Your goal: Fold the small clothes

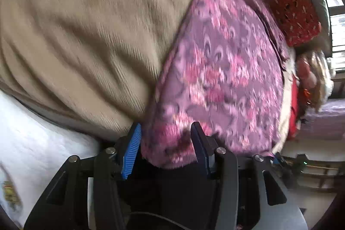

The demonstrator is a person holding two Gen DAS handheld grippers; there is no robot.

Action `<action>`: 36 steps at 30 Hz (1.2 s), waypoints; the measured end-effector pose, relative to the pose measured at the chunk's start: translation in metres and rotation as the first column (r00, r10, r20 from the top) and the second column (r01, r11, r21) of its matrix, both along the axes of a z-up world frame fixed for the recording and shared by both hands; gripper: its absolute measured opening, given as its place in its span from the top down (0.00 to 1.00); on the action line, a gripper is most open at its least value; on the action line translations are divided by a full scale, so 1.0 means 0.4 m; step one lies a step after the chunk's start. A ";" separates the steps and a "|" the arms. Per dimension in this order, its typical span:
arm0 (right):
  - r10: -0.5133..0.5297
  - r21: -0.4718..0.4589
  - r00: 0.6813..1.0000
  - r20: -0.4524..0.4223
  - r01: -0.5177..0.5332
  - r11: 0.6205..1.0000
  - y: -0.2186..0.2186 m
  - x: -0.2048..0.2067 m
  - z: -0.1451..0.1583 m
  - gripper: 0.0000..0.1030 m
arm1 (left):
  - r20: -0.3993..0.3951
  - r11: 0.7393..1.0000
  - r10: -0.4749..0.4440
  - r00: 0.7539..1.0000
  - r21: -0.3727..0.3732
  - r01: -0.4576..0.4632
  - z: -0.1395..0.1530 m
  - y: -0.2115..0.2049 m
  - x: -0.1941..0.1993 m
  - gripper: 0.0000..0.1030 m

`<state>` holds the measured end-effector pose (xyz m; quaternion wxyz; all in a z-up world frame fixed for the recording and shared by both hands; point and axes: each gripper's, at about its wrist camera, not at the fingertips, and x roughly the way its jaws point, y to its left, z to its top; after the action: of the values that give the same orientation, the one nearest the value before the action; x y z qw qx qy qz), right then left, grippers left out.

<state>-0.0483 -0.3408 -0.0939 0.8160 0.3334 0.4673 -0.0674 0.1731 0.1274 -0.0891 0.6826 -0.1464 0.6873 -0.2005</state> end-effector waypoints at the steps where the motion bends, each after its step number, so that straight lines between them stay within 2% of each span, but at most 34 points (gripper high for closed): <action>1: 0.012 0.023 1.000 0.012 -0.012 1.000 0.008 0.000 -0.008 0.24 | -0.016 1.000 -0.008 1.000 -0.015 0.008 -0.006 0.015 -0.009 0.53; 7: 0.102 0.058 0.994 0.043 -0.104 0.993 0.062 0.019 -0.023 0.27 | -0.071 0.996 -0.002 0.997 -0.088 -0.005 -0.033 0.037 -0.037 0.51; 8: 0.115 0.074 0.992 0.052 -0.119 0.990 0.072 0.025 -0.024 0.38 | -0.074 0.995 0.007 0.997 -0.100 -0.015 -0.032 0.042 -0.040 0.51; 9: 0.129 0.092 0.990 0.063 -0.135 0.987 0.083 0.028 -0.027 0.59 | -0.072 0.994 0.013 0.997 -0.105 -0.021 -0.029 0.045 -0.043 0.53; 10: 0.143 0.098 0.988 0.063 -0.149 0.984 0.093 0.032 -0.029 0.66 | -0.068 0.994 0.008 0.998 -0.112 -0.016 -0.026 0.042 -0.047 0.58; 11: 0.155 0.076 0.986 0.060 -0.160 0.984 0.104 0.034 -0.025 0.81 | -0.061 0.993 -0.003 0.998 -0.120 -0.005 -0.021 0.038 -0.052 0.68; 12: 0.175 0.079 0.982 0.070 -0.180 0.980 0.113 0.034 -0.022 0.94 | -0.060 0.992 -0.023 0.998 -0.125 0.016 -0.018 0.032 -0.056 0.87; 13: 0.189 0.085 0.978 0.085 -0.196 0.977 0.121 0.032 -0.016 0.94 | -0.060 0.991 -0.041 0.997 -0.129 0.033 -0.015 0.029 -0.059 0.96; 17: 0.184 0.084 0.965 0.189 -0.202 0.976 0.132 0.006 0.038 0.94 | -0.016 0.989 -0.063 0.998 -0.131 0.060 0.016 0.019 -0.071 0.98; 23: 0.071 0.164 0.935 0.347 -0.135 0.977 0.091 -0.011 0.110 0.95 | 0.082 0.970 -0.021 0.996 -0.241 0.040 0.126 0.033 -0.038 0.99; 26: 0.048 0.167 0.925 0.378 -0.119 0.979 0.075 0.011 0.136 0.95 | 0.119 0.961 0.024 0.993 -0.277 0.010 0.167 0.049 -0.007 0.99; 29: 0.048 0.163 0.918 0.393 -0.121 0.979 0.059 0.037 0.151 0.95 | 0.128 0.959 0.058 0.990 -0.284 -0.019 0.177 0.061 0.016 0.99; 33: 0.049 0.170 0.918 0.394 -0.125 0.978 0.039 0.069 0.147 0.95 | 0.102 0.967 0.067 0.993 -0.253 -0.040 0.146 0.054 0.033 0.99; 36: 0.063 0.166 0.931 0.359 -0.130 0.978 0.026 0.088 0.122 0.95 | 0.056 0.975 0.049 0.997 -0.221 -0.035 0.111 0.049 0.027 0.98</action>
<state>-0.0132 -0.3304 -0.0449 0.8538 0.3916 0.3340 0.0776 0.1841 0.1471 -0.0448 0.6870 -0.2293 0.6365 -0.2653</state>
